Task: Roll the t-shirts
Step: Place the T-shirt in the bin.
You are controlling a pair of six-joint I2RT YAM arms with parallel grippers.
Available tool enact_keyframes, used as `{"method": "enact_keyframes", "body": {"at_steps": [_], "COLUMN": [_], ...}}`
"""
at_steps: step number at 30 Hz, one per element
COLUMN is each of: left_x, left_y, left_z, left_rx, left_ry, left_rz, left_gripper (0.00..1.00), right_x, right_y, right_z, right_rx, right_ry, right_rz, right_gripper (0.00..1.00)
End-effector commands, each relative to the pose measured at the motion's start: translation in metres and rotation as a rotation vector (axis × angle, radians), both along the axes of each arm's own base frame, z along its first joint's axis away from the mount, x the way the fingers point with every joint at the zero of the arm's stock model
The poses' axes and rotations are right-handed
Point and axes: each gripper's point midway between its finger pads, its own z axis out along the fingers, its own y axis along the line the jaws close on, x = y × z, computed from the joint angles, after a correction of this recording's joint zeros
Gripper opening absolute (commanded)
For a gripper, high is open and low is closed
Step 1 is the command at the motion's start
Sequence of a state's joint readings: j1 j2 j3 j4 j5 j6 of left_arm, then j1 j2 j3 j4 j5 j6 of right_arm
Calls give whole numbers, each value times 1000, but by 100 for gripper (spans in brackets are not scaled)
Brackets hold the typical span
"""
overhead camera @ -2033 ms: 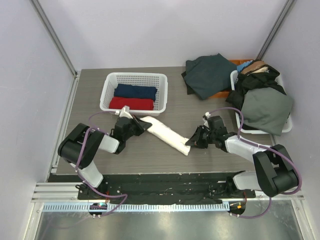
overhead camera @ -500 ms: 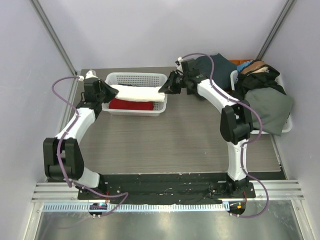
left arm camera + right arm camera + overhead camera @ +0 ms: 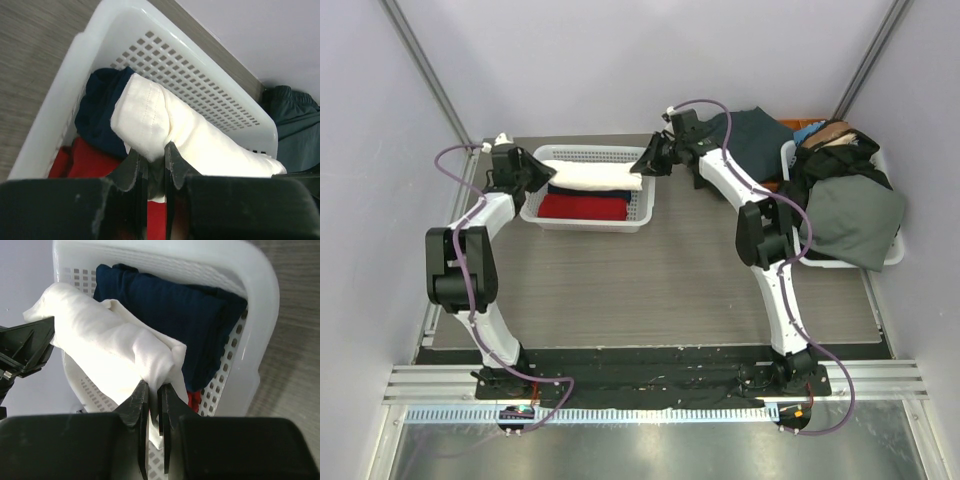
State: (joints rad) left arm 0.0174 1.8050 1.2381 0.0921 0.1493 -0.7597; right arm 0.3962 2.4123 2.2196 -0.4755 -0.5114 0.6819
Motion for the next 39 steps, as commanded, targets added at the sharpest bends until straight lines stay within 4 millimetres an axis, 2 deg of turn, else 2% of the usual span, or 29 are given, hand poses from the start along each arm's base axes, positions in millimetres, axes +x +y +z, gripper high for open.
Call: {"method": "enact_keyframes", "body": {"at_steps": [1, 5, 6, 8, 12, 13, 14, 17, 22, 26, 30, 32, 33, 34, 36, 38, 39], "left_x": [30, 42, 45, 51, 54, 55, 60, 64, 67, 66, 66, 66, 66, 65, 67, 67, 67], "left_y": [1, 1, 0, -1, 0, 0, 1, 4, 5, 4, 5, 3, 2, 2, 2, 1, 1], "left_z": [47, 47, 36, 36, 24, 16, 18, 1, -7, -15, -16, -15, -12, -14, -10, -7, -6], "left_rx": [-26, -24, -29, -43, -36, -32, -26, -20, -26, -29, -26, -31, -35, -40, -45, -46, -47], "left_ry": [-168, -169, -140, -144, -124, -109, -114, -65, -59, -39, -46, -51, -59, -58, -75, -84, -87], "left_rz": [-30, -30, -34, -38, -32, -32, -34, -36, -28, -30, -29, -36, -38, -40, -36, -37, -37], "left_gripper": [0, 0, 0, 0, 0, 0, 0, 0, 0, 0, 2, 2, 3, 3, 3, 3, 3], "right_x": [26, 40, 43, 47, 52, 54, 55, 64, 68, 69, 65, 65, 65, 64, 64, 62, 61], "right_y": [10, 11, 12, 15, 18, 20, 19, 19, 24, 27, 30, 27, 26, 23, 20, 15, 11], "right_z": [46, 43, 42, 41, 31, 32, 27, 23, 7, 5, 11, 10, 19, 19, 34, 40, 53], "right_rx": [60, 64, 69, 85, 102, 107, 102, 109, 130, 137, 135, 120, 118, 112, 112, 98, 97], "right_ry": [-163, -185, -185, -191, -186, -198, -198, -218, -200, -199, -205, -210, -226, -226, -250, -259, -276], "right_rz": [2, -24, -29, -27, -34, -38, -44, -71, -78, -87, -87, -101, -102, -105, -113, -120, -126], "right_gripper": [1, 1, 1, 1, 1, 1, 1, 1, 1, 4, 23, 28, 34, 37, 41, 44, 47]}}
